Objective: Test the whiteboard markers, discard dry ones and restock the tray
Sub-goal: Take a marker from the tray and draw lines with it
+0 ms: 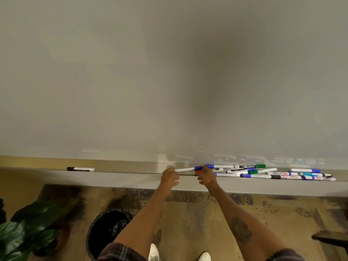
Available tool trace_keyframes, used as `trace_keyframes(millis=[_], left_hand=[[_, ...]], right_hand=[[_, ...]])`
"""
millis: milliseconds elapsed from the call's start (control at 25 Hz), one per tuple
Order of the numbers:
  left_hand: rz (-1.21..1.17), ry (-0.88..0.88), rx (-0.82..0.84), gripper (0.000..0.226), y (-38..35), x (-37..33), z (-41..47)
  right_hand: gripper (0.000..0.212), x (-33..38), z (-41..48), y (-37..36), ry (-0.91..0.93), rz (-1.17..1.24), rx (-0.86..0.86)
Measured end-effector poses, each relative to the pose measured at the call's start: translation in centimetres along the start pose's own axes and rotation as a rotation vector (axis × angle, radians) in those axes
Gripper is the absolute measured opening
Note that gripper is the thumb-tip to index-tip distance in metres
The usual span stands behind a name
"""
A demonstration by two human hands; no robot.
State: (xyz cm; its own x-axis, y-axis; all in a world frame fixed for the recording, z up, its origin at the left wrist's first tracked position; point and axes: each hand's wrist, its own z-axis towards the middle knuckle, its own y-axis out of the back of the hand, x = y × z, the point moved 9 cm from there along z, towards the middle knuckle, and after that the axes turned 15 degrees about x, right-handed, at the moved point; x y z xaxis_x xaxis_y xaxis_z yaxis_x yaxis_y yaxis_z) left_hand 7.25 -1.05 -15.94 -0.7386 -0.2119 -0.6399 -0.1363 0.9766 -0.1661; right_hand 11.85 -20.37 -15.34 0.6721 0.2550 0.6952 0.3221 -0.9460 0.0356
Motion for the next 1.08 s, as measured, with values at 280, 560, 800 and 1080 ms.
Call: trace_keyframes(millis=[280,560,800,1080], left_hand=[[-0.112,-0.004,-0.010,0.022,0.9,-0.1,-0.1],[-0.177,-0.070,0.079,0.024,-0.6,-2.4,-2.4],[0.023,-0.100,0.273,0.026,-5.4,-5.4,-6.0],[0.111,-0.469,0.217,0.030,-9.2,-13.3,-11.1]], right_hand=[[0.018,1.0,-0.6,-0.1,0.056,-0.003,-0.037],[0.030,4.3,-5.6,0.5,0.348,0.073,-0.380],[0.048,8.6,-10.6,1.9,0.601,0.169,-0.502],[0.047,13.0,-15.5,1.5,0.842,0.004,-0.464]])
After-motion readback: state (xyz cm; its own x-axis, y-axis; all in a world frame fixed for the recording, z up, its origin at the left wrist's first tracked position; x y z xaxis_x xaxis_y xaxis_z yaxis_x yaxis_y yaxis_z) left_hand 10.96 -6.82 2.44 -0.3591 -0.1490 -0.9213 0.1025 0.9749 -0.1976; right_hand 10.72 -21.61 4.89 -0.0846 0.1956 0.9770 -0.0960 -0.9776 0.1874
